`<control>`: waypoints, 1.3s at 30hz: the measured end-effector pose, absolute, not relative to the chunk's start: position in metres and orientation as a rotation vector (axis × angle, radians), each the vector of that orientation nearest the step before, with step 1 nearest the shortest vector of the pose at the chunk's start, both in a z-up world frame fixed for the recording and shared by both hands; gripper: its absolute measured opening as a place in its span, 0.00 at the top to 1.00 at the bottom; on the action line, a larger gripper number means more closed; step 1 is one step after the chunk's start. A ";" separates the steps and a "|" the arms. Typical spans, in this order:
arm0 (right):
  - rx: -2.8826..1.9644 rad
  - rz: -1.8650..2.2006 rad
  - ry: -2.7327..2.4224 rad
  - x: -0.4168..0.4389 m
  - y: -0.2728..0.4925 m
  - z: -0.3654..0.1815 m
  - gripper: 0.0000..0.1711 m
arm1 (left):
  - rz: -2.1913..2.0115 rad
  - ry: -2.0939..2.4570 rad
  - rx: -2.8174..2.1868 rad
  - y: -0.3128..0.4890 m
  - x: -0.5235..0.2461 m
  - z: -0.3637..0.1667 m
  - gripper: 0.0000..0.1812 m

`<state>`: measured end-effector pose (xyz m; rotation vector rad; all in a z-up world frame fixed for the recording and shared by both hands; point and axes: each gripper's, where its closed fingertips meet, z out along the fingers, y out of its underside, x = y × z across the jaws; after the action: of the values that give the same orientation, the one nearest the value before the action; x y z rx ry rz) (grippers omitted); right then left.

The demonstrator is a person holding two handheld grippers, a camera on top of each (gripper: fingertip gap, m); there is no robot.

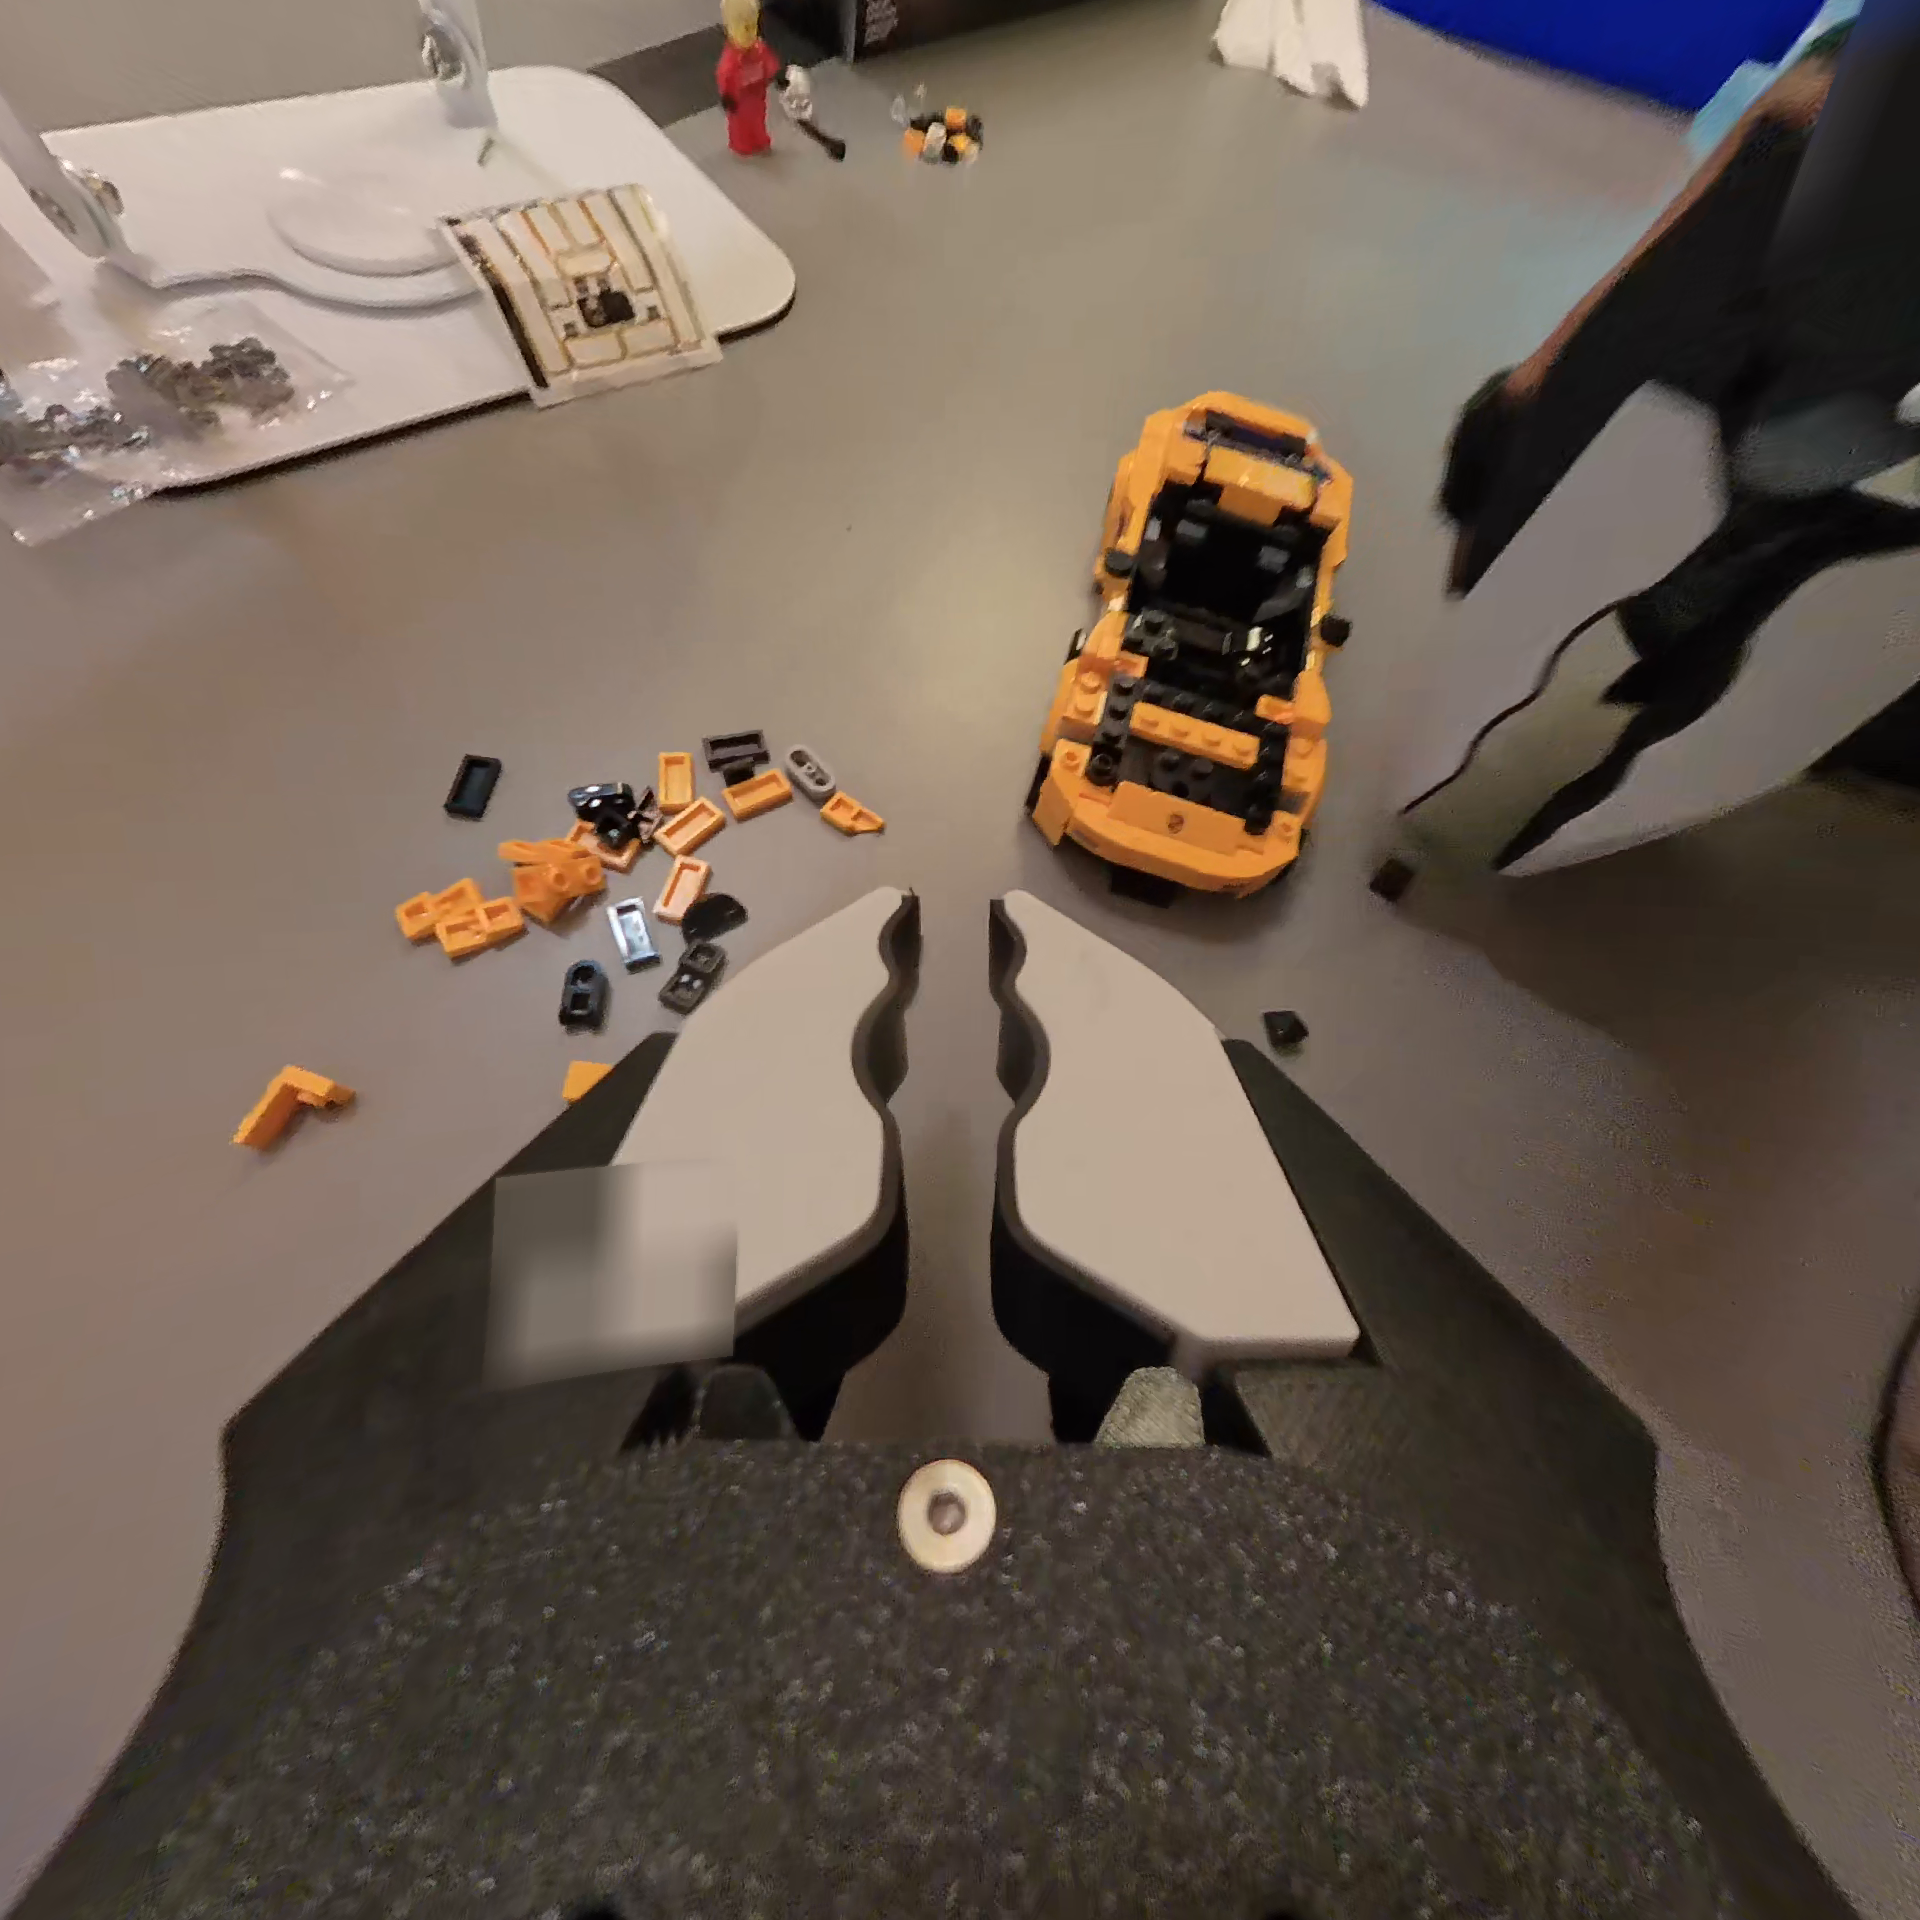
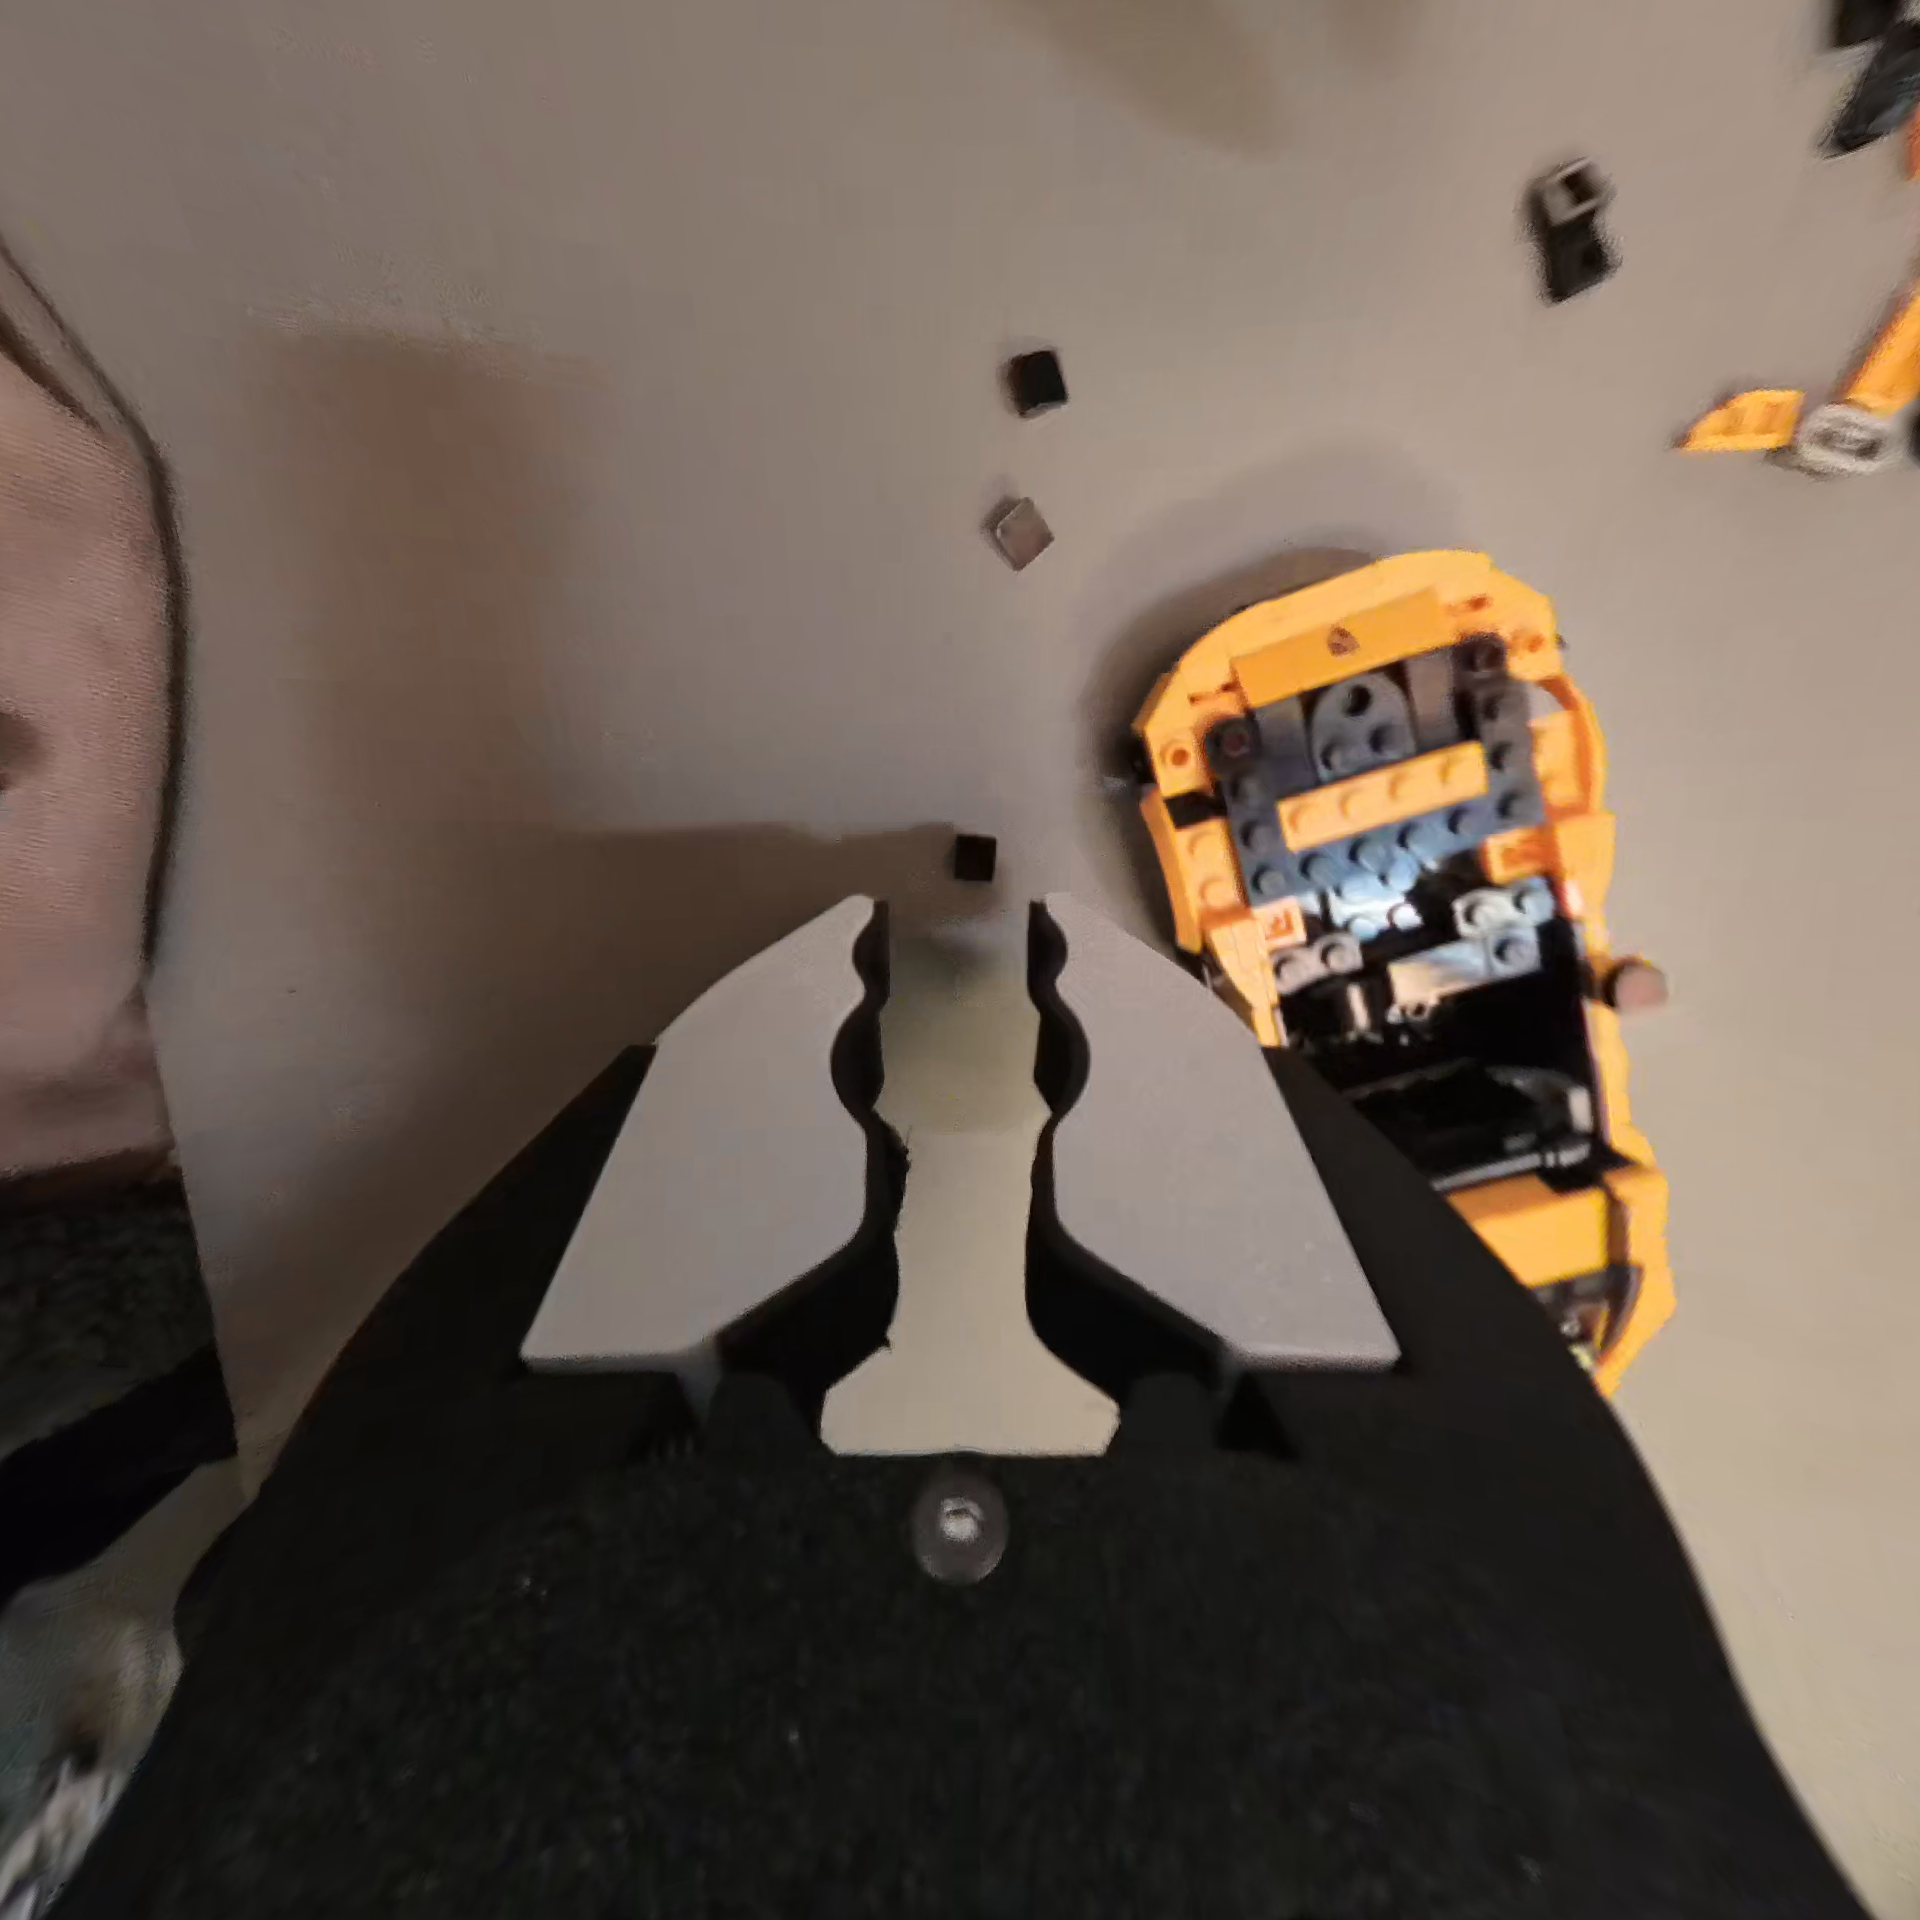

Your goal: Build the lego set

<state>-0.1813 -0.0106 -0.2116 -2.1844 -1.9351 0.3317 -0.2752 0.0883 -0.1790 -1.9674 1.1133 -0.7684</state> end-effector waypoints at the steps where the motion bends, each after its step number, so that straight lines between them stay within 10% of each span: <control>1: -2.167 0.385 -1.864 -0.179 -0.010 -0.205 0.86 | -0.748 1.120 -1.982 0.092 -0.276 -0.183 0.94; 39: -1.922 0.724 -1.155 -0.112 0.014 -0.175 0.94 | -0.681 1.334 -2.124 0.148 -0.236 -0.203 0.96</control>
<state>-0.1119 0.0141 -0.1745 -1.9224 -1.1545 0.7241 -0.2364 0.1478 -0.2030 -2.1244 1.3337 -0.6806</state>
